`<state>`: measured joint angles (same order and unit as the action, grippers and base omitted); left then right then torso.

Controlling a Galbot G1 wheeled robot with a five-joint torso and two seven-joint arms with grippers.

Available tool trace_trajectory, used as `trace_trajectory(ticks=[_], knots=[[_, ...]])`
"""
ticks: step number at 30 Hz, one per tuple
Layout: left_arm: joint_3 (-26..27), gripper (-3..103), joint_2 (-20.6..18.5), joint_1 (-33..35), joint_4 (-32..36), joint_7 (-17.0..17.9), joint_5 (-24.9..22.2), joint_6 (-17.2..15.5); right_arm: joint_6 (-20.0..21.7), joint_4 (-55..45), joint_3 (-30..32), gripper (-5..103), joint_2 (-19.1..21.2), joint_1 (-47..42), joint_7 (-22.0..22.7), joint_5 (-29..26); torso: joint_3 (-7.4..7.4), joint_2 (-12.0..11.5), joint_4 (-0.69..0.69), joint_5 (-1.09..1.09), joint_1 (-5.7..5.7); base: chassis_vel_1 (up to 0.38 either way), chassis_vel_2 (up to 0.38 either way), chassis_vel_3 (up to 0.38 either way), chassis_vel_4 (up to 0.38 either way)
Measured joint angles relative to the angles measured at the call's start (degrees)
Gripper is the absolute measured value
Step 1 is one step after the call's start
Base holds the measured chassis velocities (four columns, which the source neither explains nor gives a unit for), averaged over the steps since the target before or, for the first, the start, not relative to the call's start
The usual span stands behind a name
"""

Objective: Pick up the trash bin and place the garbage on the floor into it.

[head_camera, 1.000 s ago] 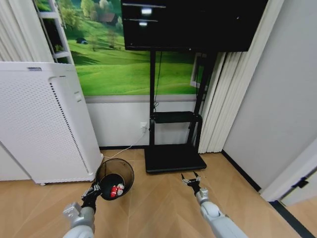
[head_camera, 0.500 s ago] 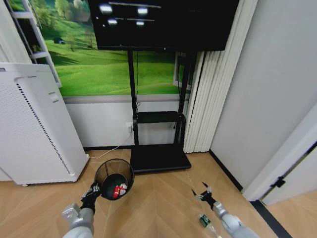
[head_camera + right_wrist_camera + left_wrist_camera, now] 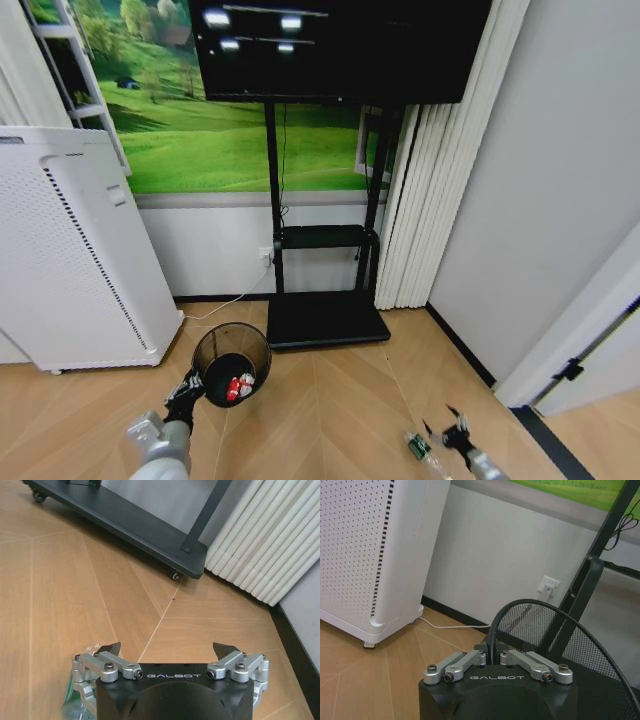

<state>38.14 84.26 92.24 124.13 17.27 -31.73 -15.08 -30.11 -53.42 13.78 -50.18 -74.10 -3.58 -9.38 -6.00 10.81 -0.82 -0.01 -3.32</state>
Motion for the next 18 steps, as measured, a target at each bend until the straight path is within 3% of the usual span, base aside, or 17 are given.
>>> trace_trajectory(ticks=[10, 15, 18], knots=[[0.0, 6, -0.2, -1.3, -3.2, -0.6, -0.2, 0.5, -1.2, -0.5, 3.7, 100, 0.6, -3.9, -1.7, 2.8, 0.00, 0.0, 0.02, 0.01, 0.00, 0.000, 0.000, 0.000, 0.000], [0.0, 6, -0.7, -2.9, -4.9, -0.6, -0.5, 0.5, -3.9, 1.4, 5.3, 100, -1.8, -3.2, -3.8, 9.8, 0.00, 0.0, 0.04, 0.00, 0.00, 0.000, 0.000, 0.000, 0.000], [-0.1, 6, -1.2, -3.3, -5.2, -0.5, -0.8, 0.2, -4.0, 2.2, 5.2, 100, -2.6, -3.0, -3.8, 11.0, -0.01, 0.0, 0.02, 0.02, 0.00, 0.000, 0.000, 0.000, 0.000]])
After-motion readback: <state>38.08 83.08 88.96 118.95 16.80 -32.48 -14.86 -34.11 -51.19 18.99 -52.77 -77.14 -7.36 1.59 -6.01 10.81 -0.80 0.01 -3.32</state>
